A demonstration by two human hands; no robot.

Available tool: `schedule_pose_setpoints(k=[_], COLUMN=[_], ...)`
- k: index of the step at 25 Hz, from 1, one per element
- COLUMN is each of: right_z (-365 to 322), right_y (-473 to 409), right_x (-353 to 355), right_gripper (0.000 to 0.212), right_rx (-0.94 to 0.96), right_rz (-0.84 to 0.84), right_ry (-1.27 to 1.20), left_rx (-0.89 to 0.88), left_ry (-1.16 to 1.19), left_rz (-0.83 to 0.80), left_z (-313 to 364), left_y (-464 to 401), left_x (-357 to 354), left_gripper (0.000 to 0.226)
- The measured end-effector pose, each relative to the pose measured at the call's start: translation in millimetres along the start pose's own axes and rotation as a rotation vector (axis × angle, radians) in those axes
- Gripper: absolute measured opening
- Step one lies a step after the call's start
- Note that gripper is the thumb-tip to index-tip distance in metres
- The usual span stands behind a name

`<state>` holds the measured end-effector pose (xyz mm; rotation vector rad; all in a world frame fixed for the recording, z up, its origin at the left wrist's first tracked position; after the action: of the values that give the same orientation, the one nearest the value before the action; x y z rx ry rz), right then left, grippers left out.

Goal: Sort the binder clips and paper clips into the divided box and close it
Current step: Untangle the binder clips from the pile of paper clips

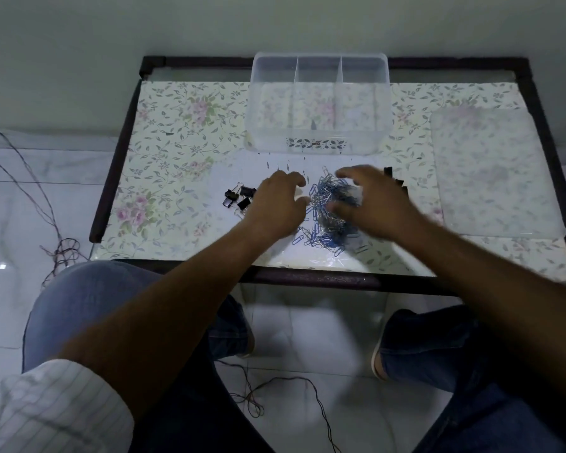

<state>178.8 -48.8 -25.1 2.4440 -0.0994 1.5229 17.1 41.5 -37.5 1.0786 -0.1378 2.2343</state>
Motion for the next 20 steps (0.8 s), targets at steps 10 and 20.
schedule_pose_setpoints(k=[10,20], right_z=[-2,-30], right_y=[32,-19], right_x=[-78,-80], right_gripper=[0.131,0.098], right_rx=[0.053,0.350], right_rz=[0.152,0.175], right_ry=[0.178,0.211], left_rx=[0.107,-0.016], left_ry=[0.212,0.560], left_rz=[0.090,0.104], left_z=[-19,0], left_y=[30,6], left_x=[-43,-50], left_gripper=[0.077,0.070])
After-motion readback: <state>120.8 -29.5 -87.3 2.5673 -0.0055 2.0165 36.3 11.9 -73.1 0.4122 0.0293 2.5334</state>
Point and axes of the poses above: each hand's wrist, its own y-axis away from the middle knuckle, its own x-axis out of the back of the hand, z = x × y, the point moved 8 cm from there along -y, towards the middle knuckle, and after that the axes turned 10 degrees about y, right-handed, at the moved point
